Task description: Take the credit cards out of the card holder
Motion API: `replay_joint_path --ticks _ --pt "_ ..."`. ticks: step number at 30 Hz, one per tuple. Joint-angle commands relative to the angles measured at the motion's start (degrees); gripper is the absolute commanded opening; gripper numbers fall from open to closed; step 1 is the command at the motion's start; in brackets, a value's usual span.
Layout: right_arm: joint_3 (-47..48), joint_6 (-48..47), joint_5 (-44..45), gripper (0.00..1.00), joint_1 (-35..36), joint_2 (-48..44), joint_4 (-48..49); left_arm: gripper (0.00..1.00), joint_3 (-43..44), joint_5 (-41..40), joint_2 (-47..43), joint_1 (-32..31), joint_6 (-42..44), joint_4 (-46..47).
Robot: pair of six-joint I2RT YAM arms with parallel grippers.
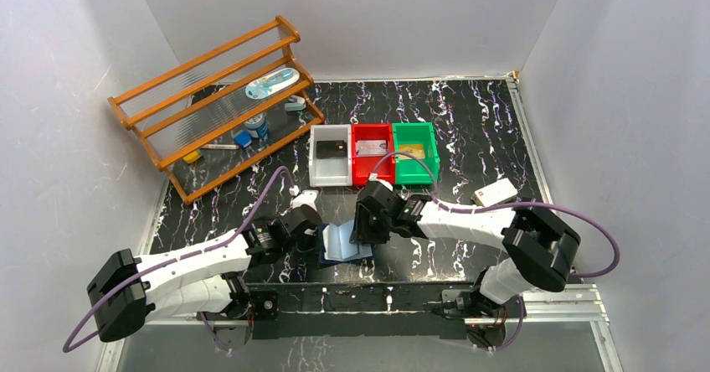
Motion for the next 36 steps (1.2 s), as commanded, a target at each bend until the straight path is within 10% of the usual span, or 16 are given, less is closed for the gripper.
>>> replay_joint_path --ticks 1,15,23,36 --pt "3.4 -0.9 -1.9 0.46 -0.1 -1.4 2.6 0.00 -0.9 -0.1 -0.2 -0.2 0.3 0.8" --pt "3.4 -2.1 -20.4 0.58 0.0 5.4 20.7 0.00 -2.0 0.2 0.4 -0.3 0.0 2.1" --pt "2.1 -0.3 -11.6 0.57 -0.1 3.3 16.1 0.00 -2.6 -1.3 -1.8 -0.2 -0.6 0.3" --pt "-1.3 2.4 -2.1 0.54 -1.0 -2.4 10.7 0.36 1.5 -6.3 -7.3 -0.2 -1.4 -7.0"
